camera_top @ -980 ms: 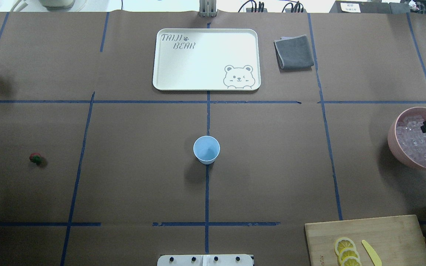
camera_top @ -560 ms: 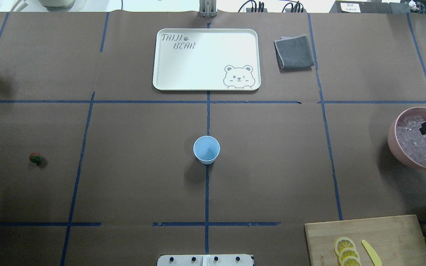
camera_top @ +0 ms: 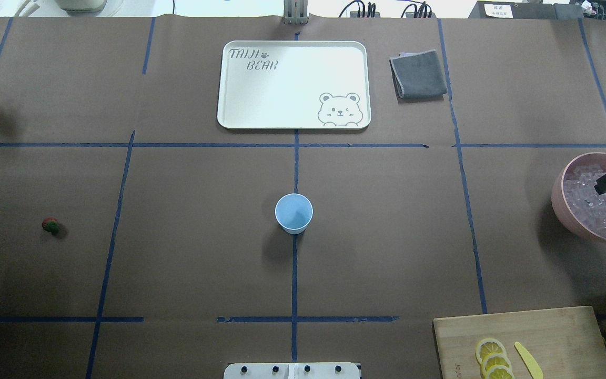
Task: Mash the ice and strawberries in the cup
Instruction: 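Lower the right gripper into the pink bowl and grasp an ice cube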
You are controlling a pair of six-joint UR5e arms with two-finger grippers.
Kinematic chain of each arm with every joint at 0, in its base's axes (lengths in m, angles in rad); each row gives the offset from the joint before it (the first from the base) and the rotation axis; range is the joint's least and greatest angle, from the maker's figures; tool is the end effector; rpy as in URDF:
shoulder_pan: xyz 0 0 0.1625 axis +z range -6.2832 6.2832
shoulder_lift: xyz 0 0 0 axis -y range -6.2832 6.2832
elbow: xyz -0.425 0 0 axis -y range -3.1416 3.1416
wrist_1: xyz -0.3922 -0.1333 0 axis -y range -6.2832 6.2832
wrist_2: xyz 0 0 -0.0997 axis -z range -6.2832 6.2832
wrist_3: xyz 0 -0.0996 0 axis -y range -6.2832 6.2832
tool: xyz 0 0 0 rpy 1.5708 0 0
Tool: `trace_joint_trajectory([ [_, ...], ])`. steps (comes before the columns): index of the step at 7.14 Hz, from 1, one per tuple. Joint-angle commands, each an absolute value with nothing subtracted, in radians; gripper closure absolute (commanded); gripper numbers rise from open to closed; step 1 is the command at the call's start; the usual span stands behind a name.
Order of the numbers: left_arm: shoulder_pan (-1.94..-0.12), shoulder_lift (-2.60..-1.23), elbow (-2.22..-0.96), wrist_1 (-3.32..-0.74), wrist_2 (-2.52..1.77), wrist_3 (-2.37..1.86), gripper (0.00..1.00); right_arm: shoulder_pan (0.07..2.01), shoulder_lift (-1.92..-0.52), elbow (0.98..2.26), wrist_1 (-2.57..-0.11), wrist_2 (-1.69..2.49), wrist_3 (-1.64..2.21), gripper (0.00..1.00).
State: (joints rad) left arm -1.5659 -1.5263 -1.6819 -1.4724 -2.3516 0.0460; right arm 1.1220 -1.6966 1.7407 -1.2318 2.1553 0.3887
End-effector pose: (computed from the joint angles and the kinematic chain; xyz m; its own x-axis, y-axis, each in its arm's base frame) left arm -0.0609 -0.4701 0.6349 0.7095 0.0271 -0.7042 -0.0376 0.9993 0.0006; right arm -0.1299 -0.4503 0.6066 0.7650 -0.1901 0.6153 0.1216 0.9809 0.1520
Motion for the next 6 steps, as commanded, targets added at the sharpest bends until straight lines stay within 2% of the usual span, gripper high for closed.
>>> trace_joint_trajectory([
  [1, -1.565, -1.526, -1.681, -1.473, -2.352, 0.046, 0.0, 1.121, -1.697, 1.74, -1.23, 2.155, 0.388, 0.59],
  [2, -1.565, -1.526, -1.681, -1.474, -2.352, 0.046, 0.0, 1.121, -1.698, 1.741, -1.23, 2.155, 0.388, 0.79],
  [3, -1.565, -1.526, -1.681, -1.474, -2.352, 0.046, 0.0, 1.121, -1.698, 1.741, -1.232, 2.157, 0.387, 0.94],
  [6, -1.565, -1.526, -1.683, -1.473, -2.352, 0.046, 0.0, 1.135, -1.691, 1.788, -1.245, 2.166, 0.384, 0.98],
])
